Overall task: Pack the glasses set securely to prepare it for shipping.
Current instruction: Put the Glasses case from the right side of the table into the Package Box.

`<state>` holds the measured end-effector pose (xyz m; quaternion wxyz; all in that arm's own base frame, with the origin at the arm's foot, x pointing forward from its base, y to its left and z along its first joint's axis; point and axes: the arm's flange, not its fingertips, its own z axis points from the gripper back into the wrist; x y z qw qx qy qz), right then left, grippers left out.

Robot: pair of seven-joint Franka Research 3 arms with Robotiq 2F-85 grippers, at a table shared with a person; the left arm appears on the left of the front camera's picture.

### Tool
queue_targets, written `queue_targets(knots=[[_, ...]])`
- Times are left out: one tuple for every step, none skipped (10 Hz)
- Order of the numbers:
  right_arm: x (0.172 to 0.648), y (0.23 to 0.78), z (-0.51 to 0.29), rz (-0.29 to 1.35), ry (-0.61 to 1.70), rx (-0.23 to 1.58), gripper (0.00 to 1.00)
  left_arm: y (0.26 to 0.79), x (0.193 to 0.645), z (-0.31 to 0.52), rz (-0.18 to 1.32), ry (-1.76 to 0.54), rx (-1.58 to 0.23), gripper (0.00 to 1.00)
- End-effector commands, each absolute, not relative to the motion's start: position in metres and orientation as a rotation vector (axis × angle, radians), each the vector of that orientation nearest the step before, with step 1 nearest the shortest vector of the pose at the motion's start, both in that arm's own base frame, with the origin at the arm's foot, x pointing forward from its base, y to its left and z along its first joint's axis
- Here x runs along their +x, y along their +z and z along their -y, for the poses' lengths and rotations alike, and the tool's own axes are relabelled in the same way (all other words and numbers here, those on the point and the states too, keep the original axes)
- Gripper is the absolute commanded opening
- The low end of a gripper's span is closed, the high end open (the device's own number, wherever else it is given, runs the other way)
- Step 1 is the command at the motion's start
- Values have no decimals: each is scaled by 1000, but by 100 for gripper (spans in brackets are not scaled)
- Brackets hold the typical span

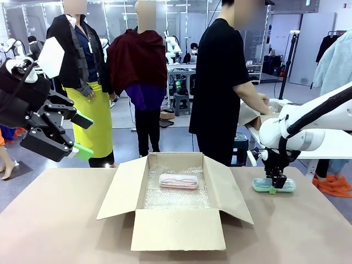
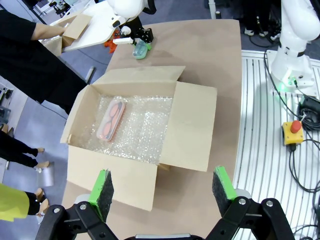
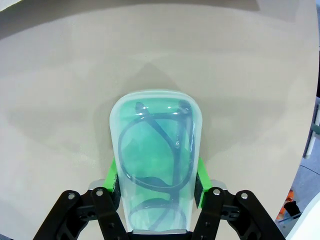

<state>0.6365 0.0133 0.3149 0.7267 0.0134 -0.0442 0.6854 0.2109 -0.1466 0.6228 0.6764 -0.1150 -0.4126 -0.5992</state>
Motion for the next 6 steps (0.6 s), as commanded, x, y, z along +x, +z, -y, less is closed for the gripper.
queue_targets(knots=[[624,339,-18,73,1490,40,36,623,209,145,917,-1357,-264,100],[618,366,-19,31,1477,39,36,623,209,145,917,-1357,-264,100],[611,404,-23,14,1472,28,36,623,209,145,917,-1357,-264,100],[600,448,-30,43,1470,21,36,623,209,145,917,-1357,-264,100],[588,483,-37,43,1471,37,36,623,209,145,917,-1357,-264,100],[576,513,-45,68,1483,7,36,623,209,145,917,-1357,-264,100]])
